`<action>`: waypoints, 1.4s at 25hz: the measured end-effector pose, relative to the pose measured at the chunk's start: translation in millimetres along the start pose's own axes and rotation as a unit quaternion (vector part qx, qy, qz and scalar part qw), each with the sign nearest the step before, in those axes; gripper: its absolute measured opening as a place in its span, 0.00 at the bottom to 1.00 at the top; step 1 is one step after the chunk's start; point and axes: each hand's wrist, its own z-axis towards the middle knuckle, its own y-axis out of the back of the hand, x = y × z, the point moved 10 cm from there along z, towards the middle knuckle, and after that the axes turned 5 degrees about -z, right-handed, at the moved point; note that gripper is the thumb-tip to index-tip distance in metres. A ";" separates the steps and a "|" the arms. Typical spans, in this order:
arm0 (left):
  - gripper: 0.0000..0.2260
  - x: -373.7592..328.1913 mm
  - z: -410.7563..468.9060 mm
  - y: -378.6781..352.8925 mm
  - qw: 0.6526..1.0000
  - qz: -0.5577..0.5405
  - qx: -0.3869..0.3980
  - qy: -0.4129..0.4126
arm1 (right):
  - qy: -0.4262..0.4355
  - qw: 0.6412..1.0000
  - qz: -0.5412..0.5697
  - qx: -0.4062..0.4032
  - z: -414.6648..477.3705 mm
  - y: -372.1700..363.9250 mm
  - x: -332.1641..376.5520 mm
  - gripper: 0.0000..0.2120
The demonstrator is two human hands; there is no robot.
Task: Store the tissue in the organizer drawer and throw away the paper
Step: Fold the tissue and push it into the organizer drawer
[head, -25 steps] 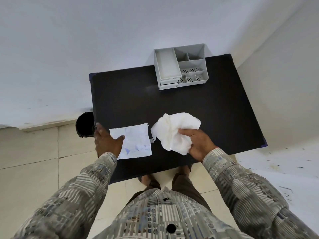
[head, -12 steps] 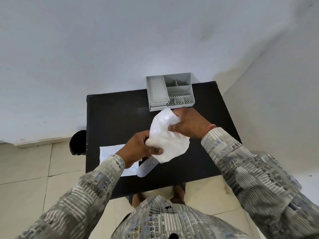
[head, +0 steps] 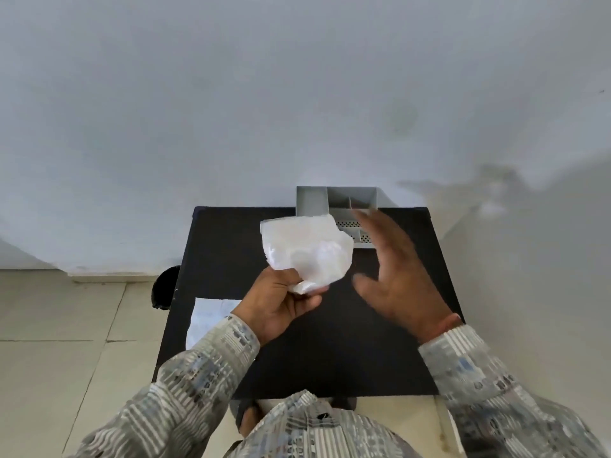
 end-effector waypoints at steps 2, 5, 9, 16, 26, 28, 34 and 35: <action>0.18 -1.8 -7.0 -10.0 0.999 0.027 0.010 -0.031 | -0.051 0.981 0.086 0.164 -19.2 -35.0 -13.2 0.58; 0.21 9.1 -13.4 -32.2 0.997 0.038 0.043 -0.049 | -0.125 0.943 0.287 0.107 -20.7 -40.6 -25.2 0.54; 0.20 30.0 -24.1 -53.0 0.998 -0.039 0.044 -0.033 | -0.185 0.884 0.424 0.063 -13.5 -35.3 -51.3 0.44; 0.29 45.6 -23.5 -65.2 0.993 0.074 0.022 -0.085 | -0.150 0.920 0.353 0.084 9.3 -6.3 -70.0 0.48; 0.22 68.1 -36.5 -73.7 0.994 0.090 0.010 -0.056 | -0.016 0.939 0.205 0.274 25.7 -3.5 -41.2 0.48; 0.21 66.1 -36.3 -68.2 0.991 0.117 -0.008 -0.061 | 0.044 0.954 0.101 0.278 36.5 -0.3 -26.6 0.42; 0.17 47.7 -35.8 -54.5 0.983 0.168 -0.014 -0.077 | 0.090 0.961 0.026 0.259 55.4 -3.5 2.1 0.41; 0.16 42.9 -35.8 -53.1 0.981 0.178 -0.008 -0.078 | 0.095 0.945 0.017 0.314 48.2 -18.3 7.7 0.46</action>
